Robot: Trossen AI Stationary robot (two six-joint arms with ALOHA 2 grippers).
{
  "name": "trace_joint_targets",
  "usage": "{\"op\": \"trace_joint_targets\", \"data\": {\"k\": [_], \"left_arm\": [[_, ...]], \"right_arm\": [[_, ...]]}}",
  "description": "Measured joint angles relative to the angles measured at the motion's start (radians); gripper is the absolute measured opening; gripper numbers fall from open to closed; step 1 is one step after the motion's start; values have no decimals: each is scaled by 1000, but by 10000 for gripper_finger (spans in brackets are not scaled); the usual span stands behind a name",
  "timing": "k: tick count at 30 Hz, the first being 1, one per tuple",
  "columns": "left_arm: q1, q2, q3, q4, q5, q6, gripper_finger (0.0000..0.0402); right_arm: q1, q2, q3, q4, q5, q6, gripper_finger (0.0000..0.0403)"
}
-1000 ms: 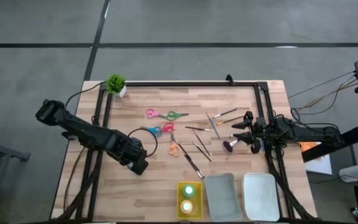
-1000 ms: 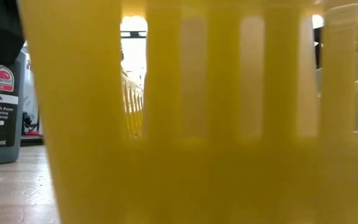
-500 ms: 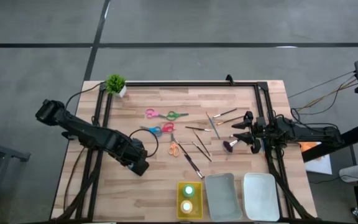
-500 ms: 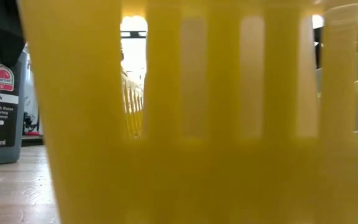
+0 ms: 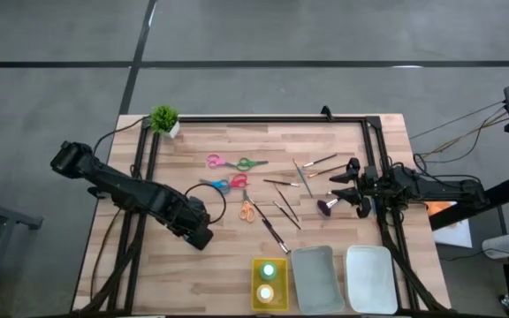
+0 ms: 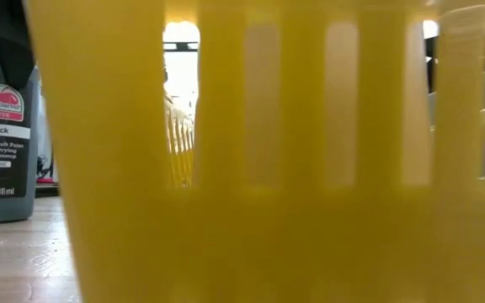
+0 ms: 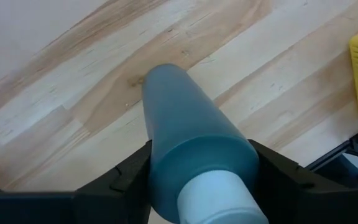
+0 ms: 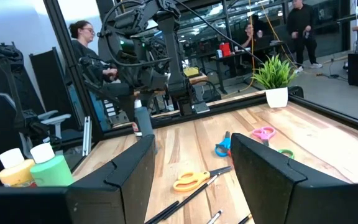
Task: Pick & Place Paint Supplies
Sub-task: Put the blue paint bottle into the yellow bin
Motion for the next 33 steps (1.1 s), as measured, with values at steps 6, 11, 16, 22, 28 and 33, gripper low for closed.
{"op": "trace_joint_targets", "data": {"k": [6, 11, 16, 22, 28, 33], "left_arm": [[3, -1, -1, 20, 0, 3, 200], [10, 2, 41, 27, 0, 29, 204], [29, 24, 93, 16, -2, 66, 205], [63, 95, 184, -19, -15, 154, 206], [102, 226, 345, -108, -15, 283, 206], [129, 350, 508, -182, -15, 423, 206]], "right_arm": [[0, 0, 0, 0, 0, 0, 207], [0, 0, 0, 0, 0, 0, 207], [0, -1, 0, 0, 0, 0, 207], [0, 0, 0, 0, 0, 0, 207], [0, 0, 0, 0, 0, 0, 207], [0, 0, 0, 0, 0, 0, 207]]}}
